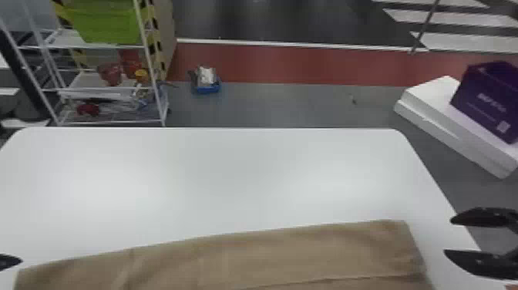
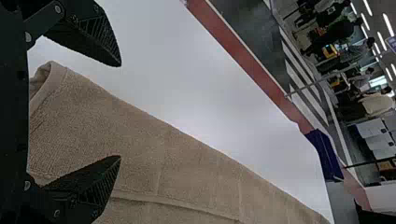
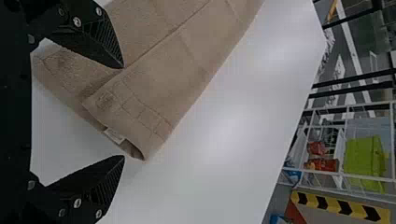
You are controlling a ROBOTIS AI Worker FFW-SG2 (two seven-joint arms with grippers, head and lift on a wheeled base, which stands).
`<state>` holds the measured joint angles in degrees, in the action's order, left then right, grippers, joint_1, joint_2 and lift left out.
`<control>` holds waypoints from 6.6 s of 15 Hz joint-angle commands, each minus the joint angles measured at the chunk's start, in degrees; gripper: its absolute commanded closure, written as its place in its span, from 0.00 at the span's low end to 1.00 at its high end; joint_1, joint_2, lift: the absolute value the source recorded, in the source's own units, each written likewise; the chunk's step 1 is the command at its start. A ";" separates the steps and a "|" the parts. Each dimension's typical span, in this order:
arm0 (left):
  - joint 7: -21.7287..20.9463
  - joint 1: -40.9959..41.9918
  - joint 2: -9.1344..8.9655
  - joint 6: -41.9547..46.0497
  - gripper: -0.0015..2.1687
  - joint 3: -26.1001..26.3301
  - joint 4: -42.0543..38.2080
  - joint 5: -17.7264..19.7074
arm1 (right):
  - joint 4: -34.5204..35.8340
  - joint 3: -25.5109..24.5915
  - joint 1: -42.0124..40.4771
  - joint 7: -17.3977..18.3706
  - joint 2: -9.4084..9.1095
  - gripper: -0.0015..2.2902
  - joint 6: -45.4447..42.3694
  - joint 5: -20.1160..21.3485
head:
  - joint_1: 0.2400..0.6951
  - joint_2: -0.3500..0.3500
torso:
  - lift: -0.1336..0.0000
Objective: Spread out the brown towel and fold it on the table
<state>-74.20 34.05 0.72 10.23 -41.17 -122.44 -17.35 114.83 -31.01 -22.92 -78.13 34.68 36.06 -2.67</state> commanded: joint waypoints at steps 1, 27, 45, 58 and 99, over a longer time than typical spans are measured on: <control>0.02 -0.04 -0.02 0.00 0.10 0.39 0.44 -0.05 | 2.24 1.39 0.94 -0.19 -4.71 0.06 -4.28 4.25 | 1.00 0.39 | 0.07; -0.95 -14.89 5.26 -12.13 0.63 6.63 13.80 -7.08 | -0.40 9.21 6.04 -0.19 -9.89 0.05 -2.52 13.48 | 1.00 0.62 | 0.07; 5.12 -18.76 5.61 -30.41 0.02 -3.13 11.43 -4.27 | -3.04 6.49 5.87 -0.19 -9.89 0.05 -9.90 11.37 | 1.00 0.73 | 0.07; 11.18 -10.50 3.41 -49.57 0.10 -2.60 5.72 4.52 | -7.87 5.96 5.43 -0.19 -9.72 0.04 -16.06 11.20 | 1.00 0.79 | 0.07; 7.58 -9.18 -0.28 -60.29 0.61 -0.49 -3.25 5.92 | 1.88 19.41 -1.60 -0.19 4.08 0.21 -31.35 32.82 | 1.00 0.74 | 0.07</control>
<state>-66.60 25.09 0.40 -50.08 -41.88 -125.77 -11.42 117.28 -11.50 -24.78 -78.14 38.78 4.70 29.87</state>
